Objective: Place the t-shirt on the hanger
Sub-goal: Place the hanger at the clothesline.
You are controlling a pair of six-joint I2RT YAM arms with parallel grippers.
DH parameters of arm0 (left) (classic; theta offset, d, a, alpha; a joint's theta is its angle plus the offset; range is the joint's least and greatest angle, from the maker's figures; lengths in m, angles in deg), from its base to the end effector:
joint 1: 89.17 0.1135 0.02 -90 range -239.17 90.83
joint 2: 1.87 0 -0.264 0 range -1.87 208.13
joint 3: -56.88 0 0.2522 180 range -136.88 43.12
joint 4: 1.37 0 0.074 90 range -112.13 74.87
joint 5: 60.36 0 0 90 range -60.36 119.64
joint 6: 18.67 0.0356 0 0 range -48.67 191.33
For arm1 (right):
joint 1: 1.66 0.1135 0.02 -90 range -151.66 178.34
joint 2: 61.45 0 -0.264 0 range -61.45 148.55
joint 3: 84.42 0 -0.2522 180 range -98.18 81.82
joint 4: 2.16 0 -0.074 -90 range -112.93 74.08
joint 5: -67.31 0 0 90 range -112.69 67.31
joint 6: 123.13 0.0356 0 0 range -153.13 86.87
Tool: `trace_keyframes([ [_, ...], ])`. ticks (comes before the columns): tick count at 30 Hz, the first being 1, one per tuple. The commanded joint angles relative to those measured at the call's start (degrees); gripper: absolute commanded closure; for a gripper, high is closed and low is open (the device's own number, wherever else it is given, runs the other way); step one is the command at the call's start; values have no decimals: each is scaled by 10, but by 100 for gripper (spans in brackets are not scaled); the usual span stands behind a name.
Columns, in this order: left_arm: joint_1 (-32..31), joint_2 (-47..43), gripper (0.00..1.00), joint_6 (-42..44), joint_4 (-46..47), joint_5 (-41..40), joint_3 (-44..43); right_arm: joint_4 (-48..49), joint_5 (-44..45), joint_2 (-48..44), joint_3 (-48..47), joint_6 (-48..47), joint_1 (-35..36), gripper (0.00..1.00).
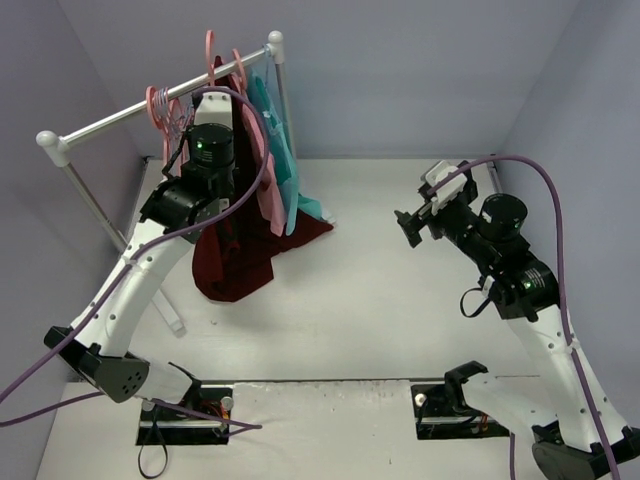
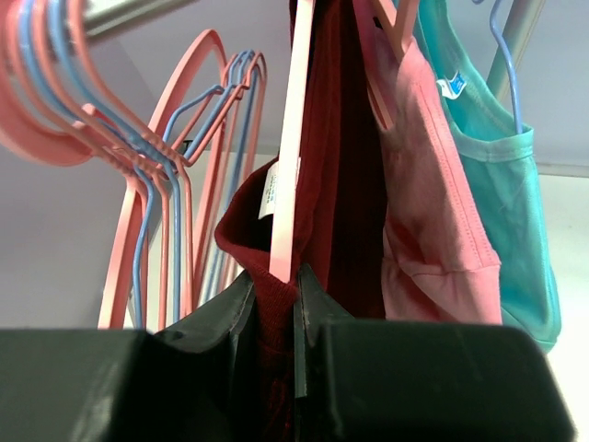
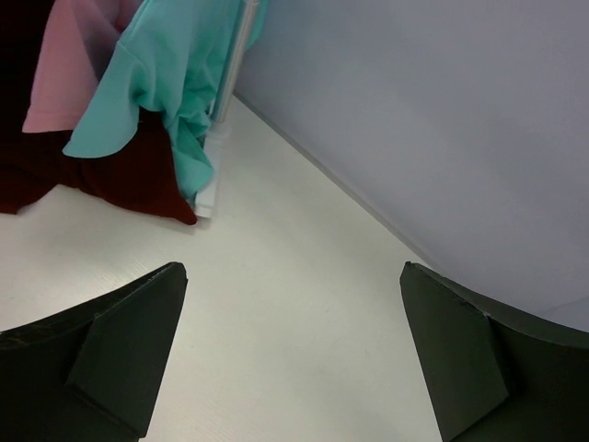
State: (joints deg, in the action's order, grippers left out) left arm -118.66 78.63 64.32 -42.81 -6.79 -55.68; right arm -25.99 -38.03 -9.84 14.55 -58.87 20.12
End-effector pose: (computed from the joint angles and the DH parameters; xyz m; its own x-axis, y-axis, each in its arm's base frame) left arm 0.2641 -0.1251 0.4910 -0.1269 -0.0410 -0.9911 -0.1304 0.9912 -0.0243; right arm 0.1669 0.0768 0.4549 0.3431 -0.3139 -0.8853 -0.5033 0.7344 -0.4554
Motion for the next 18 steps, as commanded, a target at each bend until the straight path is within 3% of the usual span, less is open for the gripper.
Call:
trace_keyframes([
  [1,19,4,100,12,94,-61,-39,52,-37,-25,25,34,-1,1],
  [7,20,-4,100,-45,54,-86,-17,55,-46,-56,54,44,0,0],
  [18,20,-76,100,-195,8,-106,116,55,-69,-74,69,54,13,0],
])
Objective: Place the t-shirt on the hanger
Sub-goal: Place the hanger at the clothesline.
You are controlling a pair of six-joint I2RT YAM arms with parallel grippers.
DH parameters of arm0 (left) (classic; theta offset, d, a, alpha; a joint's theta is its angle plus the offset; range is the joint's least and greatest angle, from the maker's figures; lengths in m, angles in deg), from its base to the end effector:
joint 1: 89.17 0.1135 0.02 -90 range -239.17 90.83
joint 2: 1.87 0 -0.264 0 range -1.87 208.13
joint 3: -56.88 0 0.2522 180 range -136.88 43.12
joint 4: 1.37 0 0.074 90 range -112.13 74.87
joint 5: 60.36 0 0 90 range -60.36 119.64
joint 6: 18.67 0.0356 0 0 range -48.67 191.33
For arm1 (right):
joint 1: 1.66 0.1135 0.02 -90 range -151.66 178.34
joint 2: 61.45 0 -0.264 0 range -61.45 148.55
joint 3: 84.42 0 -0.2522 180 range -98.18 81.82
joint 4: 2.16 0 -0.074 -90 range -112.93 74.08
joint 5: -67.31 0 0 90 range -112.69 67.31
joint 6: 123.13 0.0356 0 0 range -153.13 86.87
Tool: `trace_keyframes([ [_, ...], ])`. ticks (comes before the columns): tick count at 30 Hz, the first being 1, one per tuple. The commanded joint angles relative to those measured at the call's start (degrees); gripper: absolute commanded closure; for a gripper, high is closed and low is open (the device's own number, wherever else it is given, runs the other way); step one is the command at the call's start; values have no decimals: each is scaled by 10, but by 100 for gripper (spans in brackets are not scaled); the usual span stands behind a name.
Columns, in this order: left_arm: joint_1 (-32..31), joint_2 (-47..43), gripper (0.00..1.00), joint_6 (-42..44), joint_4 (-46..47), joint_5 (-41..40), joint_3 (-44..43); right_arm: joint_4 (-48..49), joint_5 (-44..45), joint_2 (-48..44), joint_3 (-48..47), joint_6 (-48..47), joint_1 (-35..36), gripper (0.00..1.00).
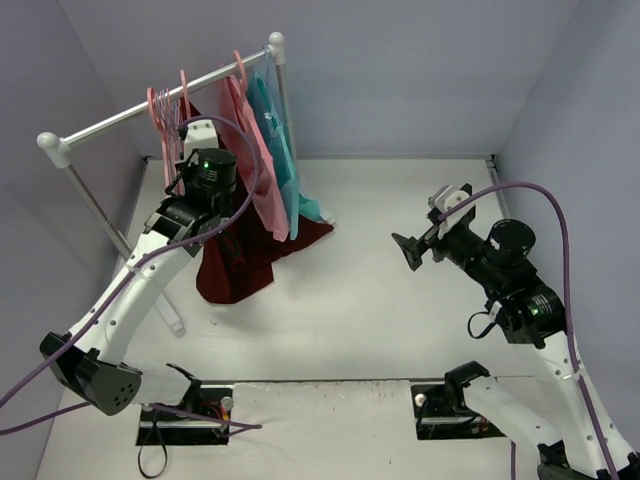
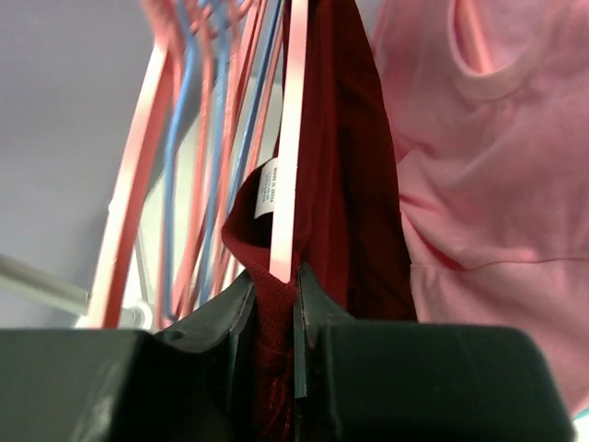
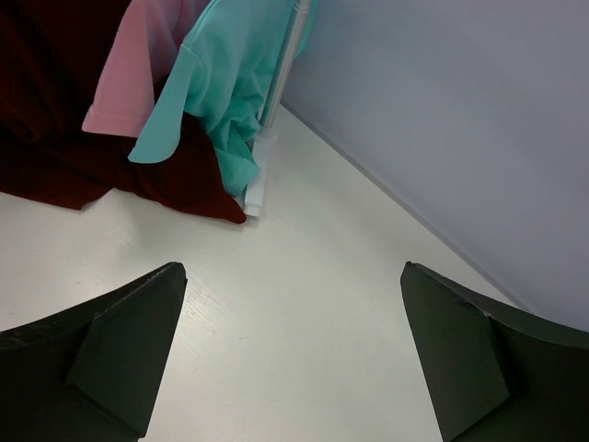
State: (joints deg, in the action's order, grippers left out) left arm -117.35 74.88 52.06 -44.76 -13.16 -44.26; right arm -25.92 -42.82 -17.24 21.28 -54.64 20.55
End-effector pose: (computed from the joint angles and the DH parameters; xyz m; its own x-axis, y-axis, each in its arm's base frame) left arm 0.2616 -0.1127 0.4420 -0.1984 -0.1684 -0.9655 -0.3022 0.9476 -0.1032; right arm 0.1396 0.0702 0.4359 0.3412 -0.2325 -0.9108 -0.5874 0.7037 -0.3997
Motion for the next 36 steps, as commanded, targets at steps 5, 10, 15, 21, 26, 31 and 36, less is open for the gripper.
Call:
trace_keyframes([
  [5,7,-37,100,-84,24,-31,22,54,-18,-1,6,12,12,0],
  [10,7,-26,100,-50,40,25,15,55,-15,0,7,16,12,0],
  [15,6,-6,100,-21,44,55,-1,55,-9,4,8,20,12,0],
  [21,6,16,99,-27,45,79,-9,55,7,7,6,20,12,0],
  [26,6,19,63,-37,44,78,-14,55,18,19,-10,22,12,0],
  [31,5,-22,29,-3,29,81,-44,55,66,28,-35,23,11,0],
  [36,5,-64,27,56,-24,164,-112,55,109,48,-75,20,12,0],
])
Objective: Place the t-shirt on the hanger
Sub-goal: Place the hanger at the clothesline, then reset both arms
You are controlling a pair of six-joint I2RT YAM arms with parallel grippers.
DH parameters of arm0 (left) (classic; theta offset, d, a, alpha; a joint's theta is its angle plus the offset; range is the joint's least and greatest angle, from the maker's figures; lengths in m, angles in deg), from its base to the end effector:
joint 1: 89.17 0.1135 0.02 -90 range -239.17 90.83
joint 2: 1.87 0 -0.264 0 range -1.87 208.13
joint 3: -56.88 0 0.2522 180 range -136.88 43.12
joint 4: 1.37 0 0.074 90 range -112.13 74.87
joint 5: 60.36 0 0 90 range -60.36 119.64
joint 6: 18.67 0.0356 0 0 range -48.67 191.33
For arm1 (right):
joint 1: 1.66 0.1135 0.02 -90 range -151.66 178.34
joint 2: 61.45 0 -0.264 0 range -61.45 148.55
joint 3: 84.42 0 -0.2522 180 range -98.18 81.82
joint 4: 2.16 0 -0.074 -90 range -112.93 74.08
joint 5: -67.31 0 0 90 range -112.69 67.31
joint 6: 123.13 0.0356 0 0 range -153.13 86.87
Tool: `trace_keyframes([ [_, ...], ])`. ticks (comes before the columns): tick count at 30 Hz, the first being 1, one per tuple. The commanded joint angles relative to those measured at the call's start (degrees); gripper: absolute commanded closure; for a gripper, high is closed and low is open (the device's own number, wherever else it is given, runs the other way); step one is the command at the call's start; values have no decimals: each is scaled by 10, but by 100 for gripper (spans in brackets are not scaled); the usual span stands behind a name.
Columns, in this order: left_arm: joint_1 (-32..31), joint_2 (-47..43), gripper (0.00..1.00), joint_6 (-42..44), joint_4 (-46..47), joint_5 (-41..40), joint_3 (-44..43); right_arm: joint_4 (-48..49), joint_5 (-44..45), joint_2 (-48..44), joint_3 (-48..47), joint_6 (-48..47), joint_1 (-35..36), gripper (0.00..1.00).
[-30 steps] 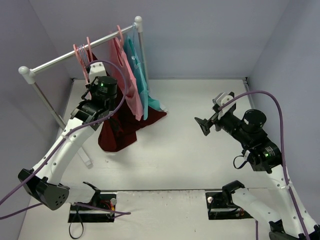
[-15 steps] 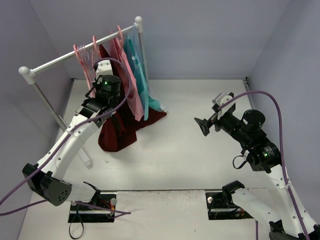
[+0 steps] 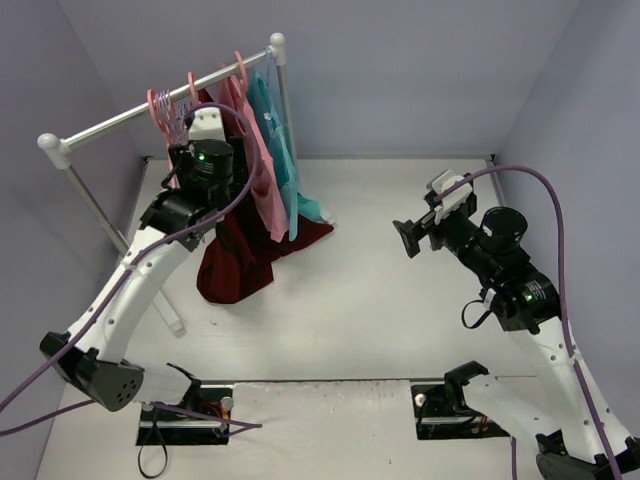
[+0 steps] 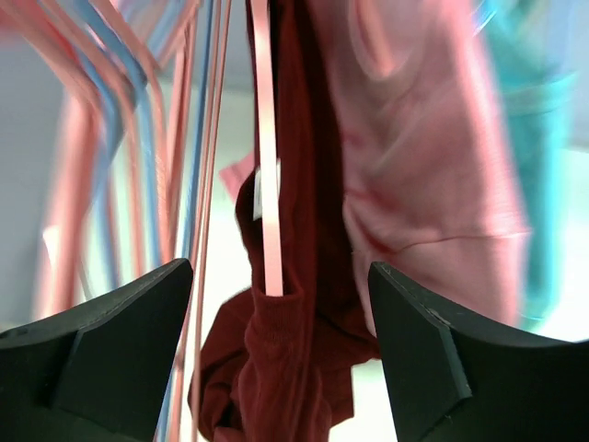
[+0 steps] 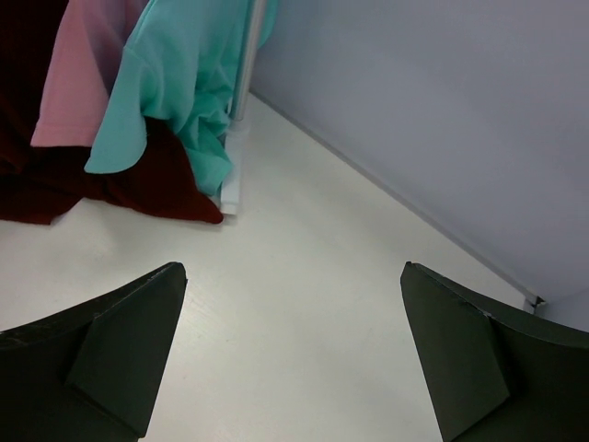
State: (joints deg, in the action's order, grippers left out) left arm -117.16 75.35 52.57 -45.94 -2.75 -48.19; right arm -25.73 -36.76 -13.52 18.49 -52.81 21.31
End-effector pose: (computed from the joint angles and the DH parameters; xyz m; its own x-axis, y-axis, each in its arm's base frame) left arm 0.2600 -0.1166 0.4588 -0.2223 -0.1894 -0.9564 -0.1354 0.9774 -0.1621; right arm 0.1544 0.0748 0.4429 0.2869 -0.2332 -0.9291 -0.5360 0.7648 -0.3575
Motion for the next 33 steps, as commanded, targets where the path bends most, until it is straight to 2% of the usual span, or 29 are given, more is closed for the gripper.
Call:
trace_keyframes([
  [1,3,-81,27,59,-37,88,-95,53,71,14,-58,2,4,0],
  [6,3,-146,27,113,-97,158,-109,62,251,45,-84,58,3,0],
  [8,3,-197,27,134,-135,156,-105,64,377,57,-96,94,1,0],
  [10,4,-222,27,150,-155,134,-95,64,423,57,-96,92,-2,0],
  [17,4,-332,25,168,-224,47,-36,66,489,13,-56,122,-9,0],
  [24,3,-439,24,125,-260,12,52,66,536,-105,33,177,-9,0],
  [30,3,-481,24,106,-280,-47,86,63,556,-172,82,211,-8,0],
  [33,3,-485,24,102,-282,-44,86,62,568,-194,91,215,-8,0],
])
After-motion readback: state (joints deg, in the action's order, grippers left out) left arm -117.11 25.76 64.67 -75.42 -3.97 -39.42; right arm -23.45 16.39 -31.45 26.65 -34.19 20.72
